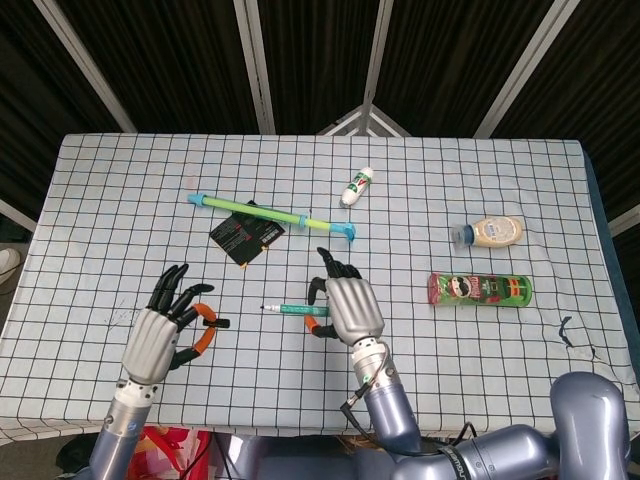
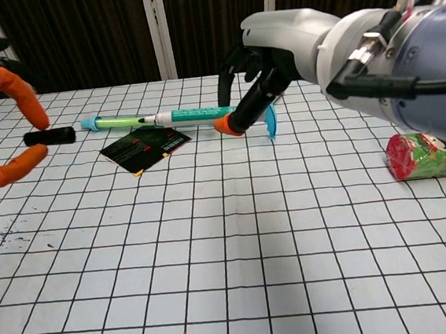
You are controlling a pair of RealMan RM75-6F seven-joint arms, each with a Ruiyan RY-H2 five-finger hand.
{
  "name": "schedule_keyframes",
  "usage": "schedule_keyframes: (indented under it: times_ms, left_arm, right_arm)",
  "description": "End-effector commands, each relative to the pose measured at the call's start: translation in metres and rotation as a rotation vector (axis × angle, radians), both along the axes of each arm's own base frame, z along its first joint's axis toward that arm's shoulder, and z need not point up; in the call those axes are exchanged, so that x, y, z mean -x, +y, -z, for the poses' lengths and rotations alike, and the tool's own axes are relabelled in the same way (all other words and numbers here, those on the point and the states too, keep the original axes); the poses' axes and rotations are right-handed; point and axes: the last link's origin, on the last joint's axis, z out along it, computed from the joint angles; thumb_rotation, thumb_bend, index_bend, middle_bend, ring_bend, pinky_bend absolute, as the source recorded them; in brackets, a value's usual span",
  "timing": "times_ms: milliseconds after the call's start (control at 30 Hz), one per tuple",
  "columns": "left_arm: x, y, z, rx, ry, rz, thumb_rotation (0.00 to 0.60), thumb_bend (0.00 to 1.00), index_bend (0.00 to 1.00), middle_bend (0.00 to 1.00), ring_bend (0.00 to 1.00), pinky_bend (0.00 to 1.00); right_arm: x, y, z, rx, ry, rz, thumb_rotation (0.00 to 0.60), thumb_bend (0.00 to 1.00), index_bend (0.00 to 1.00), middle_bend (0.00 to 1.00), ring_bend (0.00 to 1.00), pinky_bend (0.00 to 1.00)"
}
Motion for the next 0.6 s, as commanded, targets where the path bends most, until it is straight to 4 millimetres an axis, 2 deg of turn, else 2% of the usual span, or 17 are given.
schedule_keyframes:
  times_ms: [33,167,267,400,600]
  left_arm:
    - [0.015,-0.004,-0.009,-0.019,0.001,-0.025,0.600,0.52,0.57,0.27,0.00,0.03]
    - [0.036,-0.004,-0.016,-0.031,0.018,-0.075,0.600,0.52,0.57,0.27,0.00,0.03]
    - [0.056,0.003,-0.018,-0.027,0.030,-0.133,0.600,0.52,0.57,0.27,0.00,0.03]
    - [0.078,0.015,-0.015,0.016,0.043,-0.192,0.600,0.52,0.57,0.26,0.00,0.03]
    - [0.096,0.027,-0.003,0.054,0.060,-0.247,0.600,0.52,0.57,0.26,0.00,0.03]
  right_arm:
    - [0.010,-0.007,0.002,0.003,0.013,0.027,0.600,0.50,0.69,0.07,0.16,0.17]
    - [0.022,-0.013,0.009,-0.010,0.021,0.056,0.600,0.50,0.69,0.07,0.16,0.17]
    - [0.031,-0.017,0.016,-0.021,0.020,0.064,0.600,0.50,0.69,0.07,0.16,0.17]
    - [0.042,-0.020,0.027,-0.033,0.022,0.064,0.600,0.50,0.70,0.07,0.16,0.17]
    - [0.059,-0.023,0.046,-0.066,0.007,0.069,0.600,0.51,0.70,0.07,0.16,0.17]
